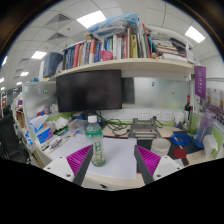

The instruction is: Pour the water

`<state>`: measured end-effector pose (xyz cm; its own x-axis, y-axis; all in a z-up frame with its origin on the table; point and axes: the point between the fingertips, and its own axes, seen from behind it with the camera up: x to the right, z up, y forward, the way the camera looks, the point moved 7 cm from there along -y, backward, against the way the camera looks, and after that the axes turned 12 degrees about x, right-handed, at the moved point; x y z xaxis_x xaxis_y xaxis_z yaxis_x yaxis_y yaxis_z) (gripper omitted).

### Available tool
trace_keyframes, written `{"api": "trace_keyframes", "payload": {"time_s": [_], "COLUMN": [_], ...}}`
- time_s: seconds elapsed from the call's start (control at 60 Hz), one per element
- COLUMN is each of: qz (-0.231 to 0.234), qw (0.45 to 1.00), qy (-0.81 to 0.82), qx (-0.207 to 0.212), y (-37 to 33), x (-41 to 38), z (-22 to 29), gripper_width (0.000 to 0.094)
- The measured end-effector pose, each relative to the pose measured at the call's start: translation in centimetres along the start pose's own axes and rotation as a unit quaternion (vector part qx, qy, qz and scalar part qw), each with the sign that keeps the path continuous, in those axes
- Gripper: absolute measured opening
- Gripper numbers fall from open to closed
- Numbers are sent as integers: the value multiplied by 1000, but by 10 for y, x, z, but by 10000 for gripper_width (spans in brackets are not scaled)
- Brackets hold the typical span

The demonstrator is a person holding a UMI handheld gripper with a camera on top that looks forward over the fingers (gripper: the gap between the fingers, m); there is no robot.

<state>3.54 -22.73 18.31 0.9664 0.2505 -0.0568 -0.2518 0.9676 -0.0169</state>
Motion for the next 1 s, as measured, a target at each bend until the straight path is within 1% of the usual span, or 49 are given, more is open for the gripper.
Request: {"api": "trace_keyframes", "payload": {"time_s": [0.167,0.283,0.333,0.367,0.4,0.417,0.467,0.483,0.533,0.65,0.767,0.817,0.9,1.0], "qz": [-4,-22,-28,-36,-43,-48,-67,-69,-78,-92,-98,-101,-103,-103], "qw": [1000,999,999,999,999,999,997,997,997,995,995,994,993,988], "qy": [-11,-33,-33,-28,-22,-21,-24,-23,-15,-24,-15,0,27,104], "qx": [-10,-3,-7,-11,-13,-15,-18,-17,-8,-10,-31,-39,-40,-43], "y": [73,115,131,140,147,150,157,159,164,170,174,175,177,176], "x": [-54,-66,-70,-70,-70,-68,-62,-62,-60,-57,-54,-51,-44,-30], "z": [-44,-61,-69,-73,-78,-80,-86,-87,-86,-87,-85,-80,-64,-39], "gripper_width": [857,858,853,830,771,724,535,500,487,417,345,329,329,328]}}
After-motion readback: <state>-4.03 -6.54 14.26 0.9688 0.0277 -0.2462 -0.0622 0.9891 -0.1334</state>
